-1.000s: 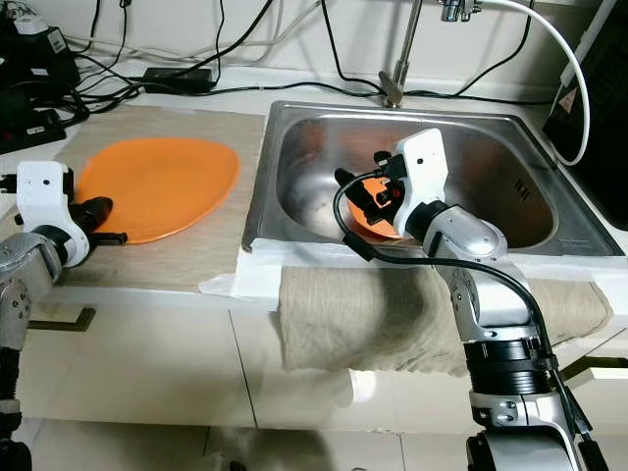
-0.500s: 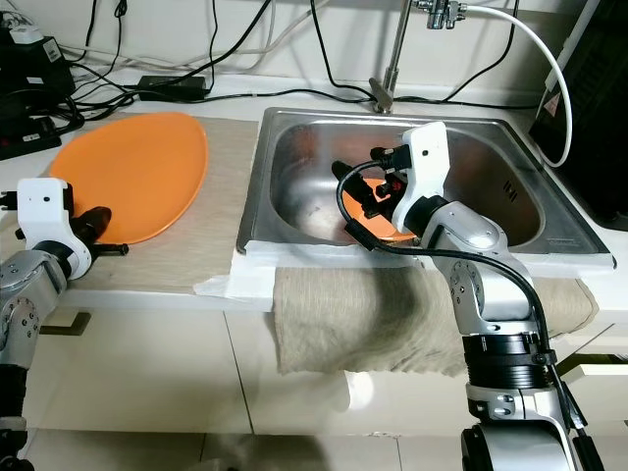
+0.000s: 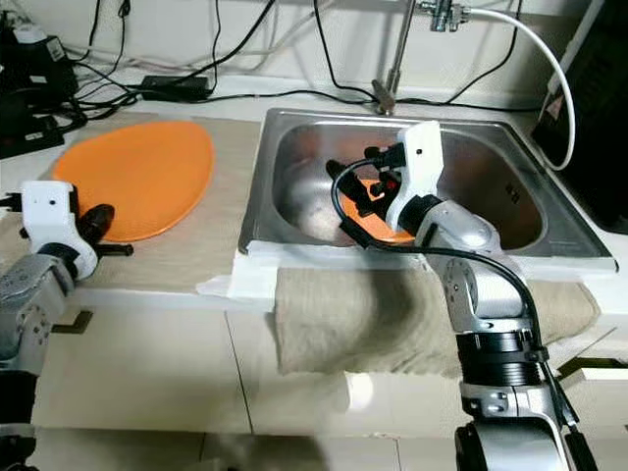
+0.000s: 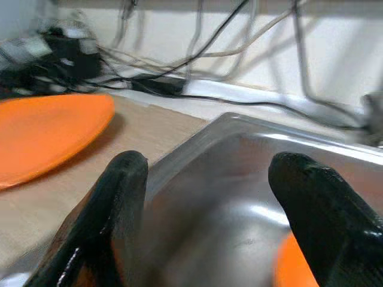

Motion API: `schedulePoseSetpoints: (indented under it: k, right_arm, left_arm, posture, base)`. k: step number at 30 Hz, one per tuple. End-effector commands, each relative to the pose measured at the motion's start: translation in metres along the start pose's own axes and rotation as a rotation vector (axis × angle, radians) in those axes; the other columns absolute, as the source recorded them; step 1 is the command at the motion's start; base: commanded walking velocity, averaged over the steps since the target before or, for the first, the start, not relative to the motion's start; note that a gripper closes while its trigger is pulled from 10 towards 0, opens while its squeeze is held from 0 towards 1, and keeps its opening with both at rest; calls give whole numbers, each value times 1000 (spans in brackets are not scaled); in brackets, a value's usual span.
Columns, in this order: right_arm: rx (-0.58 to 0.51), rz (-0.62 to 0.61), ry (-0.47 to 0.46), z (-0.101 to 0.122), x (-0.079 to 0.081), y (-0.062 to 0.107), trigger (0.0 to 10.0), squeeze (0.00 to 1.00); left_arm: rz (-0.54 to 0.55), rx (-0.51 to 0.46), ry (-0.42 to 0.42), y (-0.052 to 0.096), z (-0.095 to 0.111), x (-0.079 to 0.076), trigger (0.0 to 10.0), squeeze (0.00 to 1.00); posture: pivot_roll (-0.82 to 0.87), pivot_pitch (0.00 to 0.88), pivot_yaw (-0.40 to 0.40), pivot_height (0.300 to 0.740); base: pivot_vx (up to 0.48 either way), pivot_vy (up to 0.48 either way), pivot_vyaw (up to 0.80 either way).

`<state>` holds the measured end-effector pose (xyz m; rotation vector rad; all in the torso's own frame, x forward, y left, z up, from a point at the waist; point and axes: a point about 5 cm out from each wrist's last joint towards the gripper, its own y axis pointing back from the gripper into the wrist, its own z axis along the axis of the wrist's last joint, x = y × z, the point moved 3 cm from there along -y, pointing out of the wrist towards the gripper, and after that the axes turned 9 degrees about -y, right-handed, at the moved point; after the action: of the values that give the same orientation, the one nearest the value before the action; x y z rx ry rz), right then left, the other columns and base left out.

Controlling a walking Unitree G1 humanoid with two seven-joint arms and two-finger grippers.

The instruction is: Kitchen organization

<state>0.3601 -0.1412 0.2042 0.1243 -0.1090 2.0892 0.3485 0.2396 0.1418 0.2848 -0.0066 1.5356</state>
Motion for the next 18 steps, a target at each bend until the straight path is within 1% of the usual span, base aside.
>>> schedulePoseSetpoints:
  k: [1,4,5,9,11,12,13,15,16,17,18]
  right_arm:
    - [12,-59,75,-12,-4,1,10000,0]
    - [3,-109,168,-21,-2,4,10000,0]
    - [3,-109,168,-21,-2,4,10000,0]
    - [-10,-160,171,-37,4,7,10000,0]
    - [-12,-165,172,-38,4,7,10000,0]
    - [-16,-176,169,-39,4,7,10000,0]
    - [-16,-176,169,-39,4,7,10000,0]
    - [-31,-197,169,-43,3,8,10000,0]
    - [-31,-197,169,-43,3,8,10000,0]
    - [-69,-243,191,-42,-1,9,10000,0]
    - [-69,-243,191,-42,-1,9,10000,0]
  left_arm:
    - [-39,-28,-15,-4,11,-13,10000,0]
    - [-55,-51,-24,-4,19,-18,10000,0]
    - [-55,-51,-24,-4,19,-18,10000,0]
    - [-76,-96,-61,-5,30,-25,10000,0]
    - [-79,-105,-67,-5,32,-25,10000,0]
    - [-92,-135,-70,-5,41,-28,10000,0]
    - [-92,-135,-70,-5,41,-28,10000,0]
    - [-126,-192,-64,-3,57,-34,10000,0]
    - [-126,-192,-64,-3,57,-34,10000,0]
    - [-144,-240,-54,-1,71,-39,10000,0]
    - [-144,-240,-54,-1,71,-39,10000,0]
  posture:
    - [72,0,-31,740]
    - [69,0,-24,740]
    - [69,0,-24,740]
    - [69,0,-7,740]
    - [69,0,-7,740]
    - [72,0,1,740]
    - [72,0,1,740]
    - [78,0,8,740]
    - [78,0,8,740]
    - [80,0,11,740]
    - [80,0,11,740]
  base:
    - [0,0,0]
    - [0,0,0]
    - [0,0,0]
    - [0,0,0]
    - [0,0,0]
    - [0,0,0]
    - [0,0,0]
    - [0,0,0]
    - [0,0,0]
    - [0,0,0]
    - [0,0,0]
